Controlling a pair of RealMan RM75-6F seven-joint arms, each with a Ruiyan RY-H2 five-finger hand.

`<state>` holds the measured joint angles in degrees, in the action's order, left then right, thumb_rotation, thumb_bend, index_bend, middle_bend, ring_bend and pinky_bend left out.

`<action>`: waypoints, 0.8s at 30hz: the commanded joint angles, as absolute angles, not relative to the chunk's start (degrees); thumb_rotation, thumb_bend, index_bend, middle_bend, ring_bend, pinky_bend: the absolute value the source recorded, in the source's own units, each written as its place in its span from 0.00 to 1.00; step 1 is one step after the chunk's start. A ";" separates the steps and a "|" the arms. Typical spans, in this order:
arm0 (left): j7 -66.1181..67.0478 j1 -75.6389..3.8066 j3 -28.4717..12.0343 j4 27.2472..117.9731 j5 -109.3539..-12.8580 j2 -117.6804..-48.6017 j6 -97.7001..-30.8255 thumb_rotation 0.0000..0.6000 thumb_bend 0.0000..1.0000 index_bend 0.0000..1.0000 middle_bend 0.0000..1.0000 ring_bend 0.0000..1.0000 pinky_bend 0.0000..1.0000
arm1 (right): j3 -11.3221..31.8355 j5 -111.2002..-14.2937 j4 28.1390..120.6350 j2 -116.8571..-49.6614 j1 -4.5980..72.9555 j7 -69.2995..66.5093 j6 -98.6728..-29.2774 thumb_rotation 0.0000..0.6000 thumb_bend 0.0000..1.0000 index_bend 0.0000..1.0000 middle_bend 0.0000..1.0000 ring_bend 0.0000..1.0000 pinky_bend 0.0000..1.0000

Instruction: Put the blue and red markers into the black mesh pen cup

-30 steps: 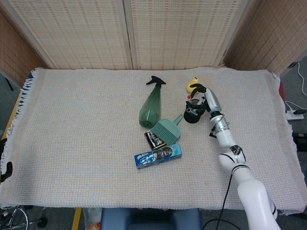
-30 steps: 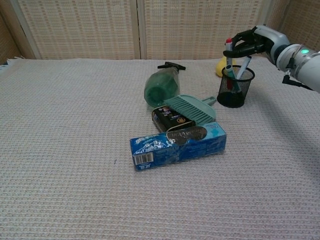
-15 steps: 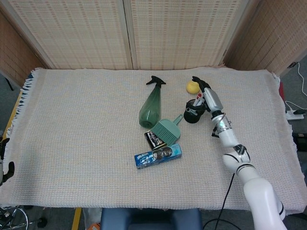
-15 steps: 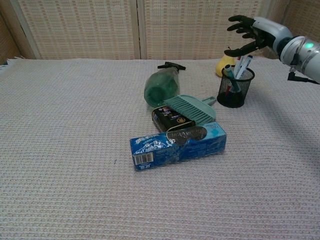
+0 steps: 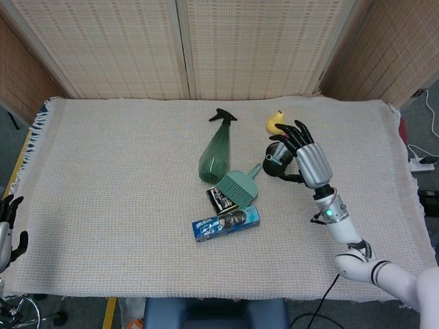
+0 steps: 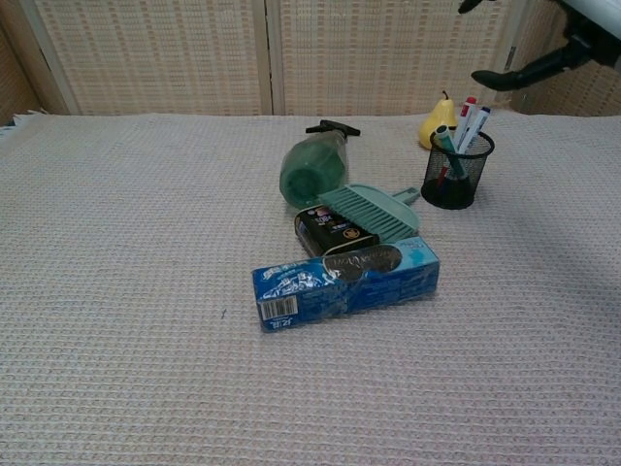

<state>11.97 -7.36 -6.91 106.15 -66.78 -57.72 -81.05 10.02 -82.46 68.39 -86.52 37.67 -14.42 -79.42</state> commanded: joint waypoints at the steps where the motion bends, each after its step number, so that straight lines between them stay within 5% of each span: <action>1: 11.91 -7.11 -6.61 106.75 -68.15 -57.48 -81.83 1.00 0.48 0.09 0.00 0.00 0.13 | 4.09 -78.79 91.33 -74.31 21.16 9.66 -92.94 1.00 0.18 0.48 0.18 0.19 0.03; 9: 11.00 -7.16 -6.35 106.44 -69.09 -57.72 -81.45 1.00 0.48 0.09 0.00 0.00 0.13 | 0.83 -74.97 86.45 -73.74 14.57 13.71 -91.66 1.00 0.18 0.32 0.18 0.12 0.00; 24: 10.09 -7.66 -5.74 104.29 -70.81 -58.70 -80.33 1.00 0.48 0.09 0.00 0.00 0.12 | 2.97 -77.44 80.86 -74.46 12.30 7.76 -89.00 1.00 0.18 0.28 0.18 0.11 0.00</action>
